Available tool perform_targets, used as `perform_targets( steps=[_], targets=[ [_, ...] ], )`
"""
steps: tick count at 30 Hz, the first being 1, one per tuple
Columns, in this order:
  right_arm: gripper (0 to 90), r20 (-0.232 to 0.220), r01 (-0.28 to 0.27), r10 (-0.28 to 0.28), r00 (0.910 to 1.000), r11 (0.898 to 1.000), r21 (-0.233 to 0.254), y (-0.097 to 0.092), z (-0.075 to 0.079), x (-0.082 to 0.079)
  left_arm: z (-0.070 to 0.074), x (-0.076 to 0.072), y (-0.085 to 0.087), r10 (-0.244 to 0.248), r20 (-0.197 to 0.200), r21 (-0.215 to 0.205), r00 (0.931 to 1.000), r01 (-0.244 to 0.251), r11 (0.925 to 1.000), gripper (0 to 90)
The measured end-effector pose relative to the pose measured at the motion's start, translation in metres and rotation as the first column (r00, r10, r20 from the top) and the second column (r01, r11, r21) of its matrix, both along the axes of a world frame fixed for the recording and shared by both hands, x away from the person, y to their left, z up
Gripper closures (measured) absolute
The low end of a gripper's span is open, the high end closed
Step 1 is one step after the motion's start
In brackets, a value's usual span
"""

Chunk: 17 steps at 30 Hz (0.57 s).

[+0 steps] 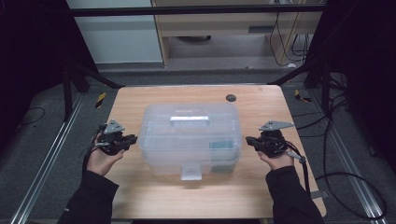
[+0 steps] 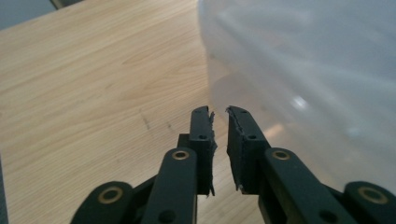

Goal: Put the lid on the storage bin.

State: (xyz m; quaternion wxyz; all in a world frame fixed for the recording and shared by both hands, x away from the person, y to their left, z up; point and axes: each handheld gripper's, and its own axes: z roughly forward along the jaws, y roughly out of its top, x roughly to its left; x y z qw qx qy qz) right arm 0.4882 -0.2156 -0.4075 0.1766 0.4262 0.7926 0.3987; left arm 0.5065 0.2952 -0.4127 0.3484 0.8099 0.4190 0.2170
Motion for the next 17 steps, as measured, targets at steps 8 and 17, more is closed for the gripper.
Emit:
perform_targets(
  steps=[8,17],
  targets=[
    [77.3,0.020,0.112,-0.111,0.9936,0.993,-0.035,-0.017,-0.017,0.007,-0.012,0.007,0.014,0.078,0.023,0.013,0.9967,-0.078,0.9969,57.7],
    [48.6,0.021,0.220,-0.219,0.9755,0.973,-0.074,-0.040,-0.038,0.016,-0.026,0.014,0.029,0.139,0.012,0.015,0.9902,-0.139,0.9901,39.5]
  ],
)
